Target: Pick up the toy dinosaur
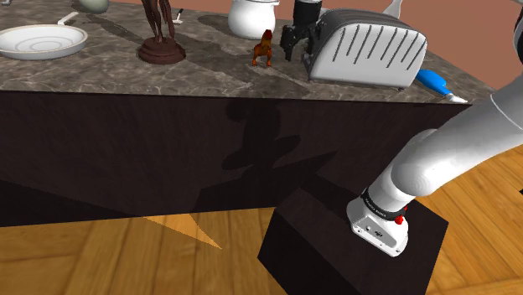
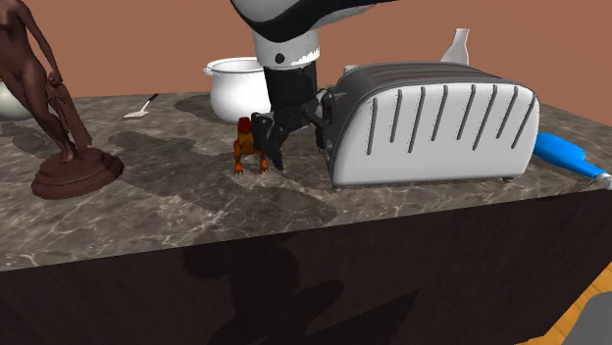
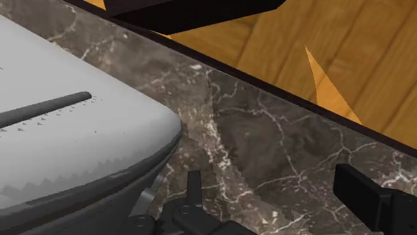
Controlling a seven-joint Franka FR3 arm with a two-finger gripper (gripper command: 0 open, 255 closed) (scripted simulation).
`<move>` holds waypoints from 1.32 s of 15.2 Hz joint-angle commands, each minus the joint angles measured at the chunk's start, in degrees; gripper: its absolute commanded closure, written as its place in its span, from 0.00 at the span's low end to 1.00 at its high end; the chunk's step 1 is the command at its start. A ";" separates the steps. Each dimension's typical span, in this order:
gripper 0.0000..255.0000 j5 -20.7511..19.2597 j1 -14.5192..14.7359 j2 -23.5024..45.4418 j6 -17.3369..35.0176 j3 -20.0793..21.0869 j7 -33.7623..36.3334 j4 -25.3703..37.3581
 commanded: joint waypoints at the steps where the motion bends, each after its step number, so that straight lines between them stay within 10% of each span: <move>1: 0.00 -0.59 0.06 3.46 -0.16 0.62 1.30 4.66; 11: 0.00 -5.11 1.09 23.07 -4.65 2.19 5.70 33.32; 20: 0.00 -4.95 0.85 21.17 1.84 2.03 6.58 24.89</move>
